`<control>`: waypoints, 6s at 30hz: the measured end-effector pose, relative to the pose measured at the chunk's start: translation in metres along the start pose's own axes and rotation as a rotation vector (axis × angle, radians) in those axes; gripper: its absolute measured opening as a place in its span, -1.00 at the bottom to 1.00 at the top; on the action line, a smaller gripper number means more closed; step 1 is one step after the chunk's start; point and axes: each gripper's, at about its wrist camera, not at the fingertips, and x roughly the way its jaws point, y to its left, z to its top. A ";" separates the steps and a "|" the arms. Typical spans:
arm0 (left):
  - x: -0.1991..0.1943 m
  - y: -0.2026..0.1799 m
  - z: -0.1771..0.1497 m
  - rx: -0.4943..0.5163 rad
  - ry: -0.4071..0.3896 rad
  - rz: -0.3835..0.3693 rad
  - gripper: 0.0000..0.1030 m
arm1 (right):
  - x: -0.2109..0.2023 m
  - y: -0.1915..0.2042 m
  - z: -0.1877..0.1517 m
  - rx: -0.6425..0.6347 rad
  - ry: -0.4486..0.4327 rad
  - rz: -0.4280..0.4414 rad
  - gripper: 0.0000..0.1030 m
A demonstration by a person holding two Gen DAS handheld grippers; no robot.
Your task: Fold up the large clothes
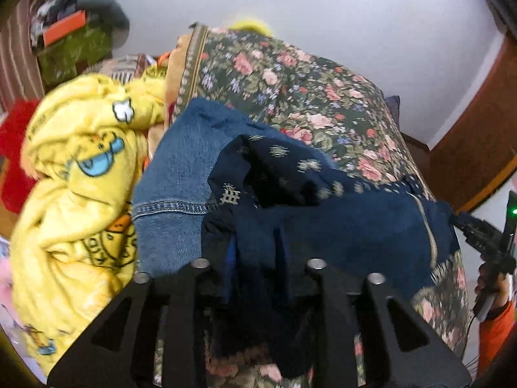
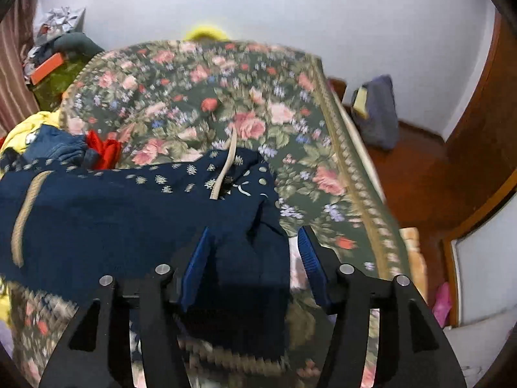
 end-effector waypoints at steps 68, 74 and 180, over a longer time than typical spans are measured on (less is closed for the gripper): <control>0.047 -0.077 -0.021 0.296 0.064 0.058 0.71 | -0.002 0.096 -0.012 -0.011 0.082 0.379 0.18; 0.032 -0.060 -0.037 0.315 0.027 0.097 0.82 | 0.000 0.079 -0.032 -0.054 0.047 0.264 0.44; 0.095 -0.325 -0.069 0.452 0.090 -0.284 -0.55 | -0.042 -0.079 -0.103 0.158 0.051 0.094 0.45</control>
